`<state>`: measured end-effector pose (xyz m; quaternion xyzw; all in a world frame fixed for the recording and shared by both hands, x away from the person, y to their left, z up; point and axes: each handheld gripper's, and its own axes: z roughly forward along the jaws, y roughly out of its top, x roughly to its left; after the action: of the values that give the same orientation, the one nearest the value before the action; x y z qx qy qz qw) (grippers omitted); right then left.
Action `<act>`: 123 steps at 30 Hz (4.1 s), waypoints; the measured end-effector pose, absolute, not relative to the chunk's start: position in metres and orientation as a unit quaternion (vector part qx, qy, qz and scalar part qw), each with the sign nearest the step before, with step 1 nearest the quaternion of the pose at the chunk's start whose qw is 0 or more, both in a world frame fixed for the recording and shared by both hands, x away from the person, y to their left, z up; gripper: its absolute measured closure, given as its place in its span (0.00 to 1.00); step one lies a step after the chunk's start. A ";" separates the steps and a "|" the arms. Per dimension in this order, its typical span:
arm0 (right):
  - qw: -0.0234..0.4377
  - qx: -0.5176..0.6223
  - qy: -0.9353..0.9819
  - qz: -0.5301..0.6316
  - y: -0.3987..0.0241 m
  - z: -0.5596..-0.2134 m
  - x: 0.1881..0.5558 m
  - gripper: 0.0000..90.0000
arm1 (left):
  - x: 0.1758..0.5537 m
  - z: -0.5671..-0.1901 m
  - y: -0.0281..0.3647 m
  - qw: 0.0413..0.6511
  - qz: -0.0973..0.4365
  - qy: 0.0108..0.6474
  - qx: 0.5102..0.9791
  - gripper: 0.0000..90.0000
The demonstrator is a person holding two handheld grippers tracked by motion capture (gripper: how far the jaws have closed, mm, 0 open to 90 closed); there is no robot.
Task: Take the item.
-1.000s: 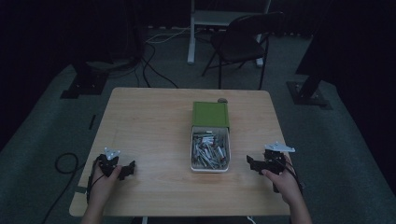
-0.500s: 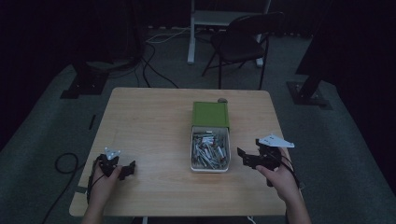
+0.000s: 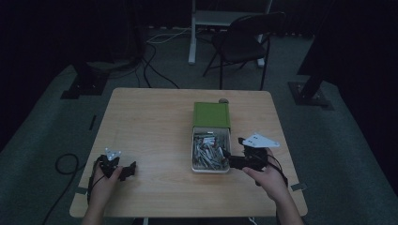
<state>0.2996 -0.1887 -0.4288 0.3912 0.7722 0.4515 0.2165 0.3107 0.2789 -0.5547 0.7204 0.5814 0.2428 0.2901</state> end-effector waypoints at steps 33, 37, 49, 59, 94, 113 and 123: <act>0.236 0.364 0.821 0.372 -0.144 -0.478 0.302 0.75 | 0.311 -0.555 0.279 0.290 0.243 0.581 0.720 0.10; 0.237 0.374 0.817 0.368 -0.142 -0.483 0.304 0.77 | 0.311 -0.555 0.279 0.290 0.243 0.581 0.721 0.10; 0.271 0.387 0.812 0.343 -0.132 -0.492 0.307 0.84 | 0.310 -0.555 0.279 0.290 0.243 0.581 0.720 0.10; 0.259 0.403 0.809 0.341 -0.137 -0.488 0.308 0.98 | 0.310 -0.555 0.279 0.290 0.243 0.581 0.720 0.10; 0.254 0.395 0.762 0.445 -0.149 -0.417 0.297 0.99 | 0.310 -0.555 0.278 0.289 0.243 0.582 0.720 0.10; 0.281 0.440 0.714 0.467 -0.210 -0.386 0.303 0.99 | 0.310 -0.555 0.278 0.290 0.244 0.583 0.719 0.10; 0.284 0.483 0.703 0.438 -0.249 -0.411 0.306 0.99 | 0.311 -0.555 0.278 0.290 0.244 0.583 0.718 0.10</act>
<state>0.3056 -0.2486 -0.4106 0.4827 0.7034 0.4376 0.2842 0.3105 0.2776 -0.5546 0.7183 0.5834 0.2440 0.2901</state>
